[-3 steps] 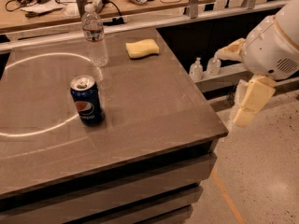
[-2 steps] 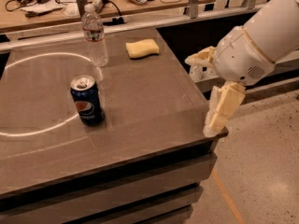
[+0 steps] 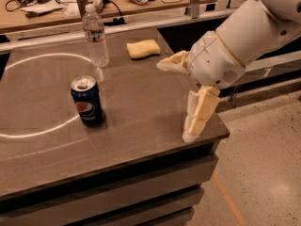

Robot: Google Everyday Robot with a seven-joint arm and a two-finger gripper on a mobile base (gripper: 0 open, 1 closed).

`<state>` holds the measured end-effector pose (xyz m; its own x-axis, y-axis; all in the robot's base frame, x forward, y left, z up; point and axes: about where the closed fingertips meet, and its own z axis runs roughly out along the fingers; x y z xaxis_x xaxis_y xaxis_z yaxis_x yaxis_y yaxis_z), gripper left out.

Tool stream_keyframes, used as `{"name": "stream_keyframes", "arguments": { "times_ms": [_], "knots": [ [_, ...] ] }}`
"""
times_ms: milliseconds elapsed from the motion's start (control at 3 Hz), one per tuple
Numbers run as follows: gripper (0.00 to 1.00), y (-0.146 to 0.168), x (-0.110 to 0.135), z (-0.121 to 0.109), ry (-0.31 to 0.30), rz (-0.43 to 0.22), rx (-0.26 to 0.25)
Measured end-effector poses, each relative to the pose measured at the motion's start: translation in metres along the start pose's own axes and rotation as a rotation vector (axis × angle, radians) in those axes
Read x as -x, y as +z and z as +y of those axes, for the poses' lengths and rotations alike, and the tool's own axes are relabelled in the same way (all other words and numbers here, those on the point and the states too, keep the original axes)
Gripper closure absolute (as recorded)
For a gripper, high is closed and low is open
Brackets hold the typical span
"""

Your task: Knock pepsi can over

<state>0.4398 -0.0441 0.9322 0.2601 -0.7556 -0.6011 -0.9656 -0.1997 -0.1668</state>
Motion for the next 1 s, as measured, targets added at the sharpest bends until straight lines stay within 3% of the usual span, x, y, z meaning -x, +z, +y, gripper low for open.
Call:
{"name": "stream_keyframes", "arguments": {
  "times_ms": [333,1000],
  "knots": [
    [0.0,0.018,0.003,-0.01,0.01,-0.052,-0.028],
    [0.0,0.085,0.035,-0.064,-0.069,-0.236,-0.007]
  ]
}}
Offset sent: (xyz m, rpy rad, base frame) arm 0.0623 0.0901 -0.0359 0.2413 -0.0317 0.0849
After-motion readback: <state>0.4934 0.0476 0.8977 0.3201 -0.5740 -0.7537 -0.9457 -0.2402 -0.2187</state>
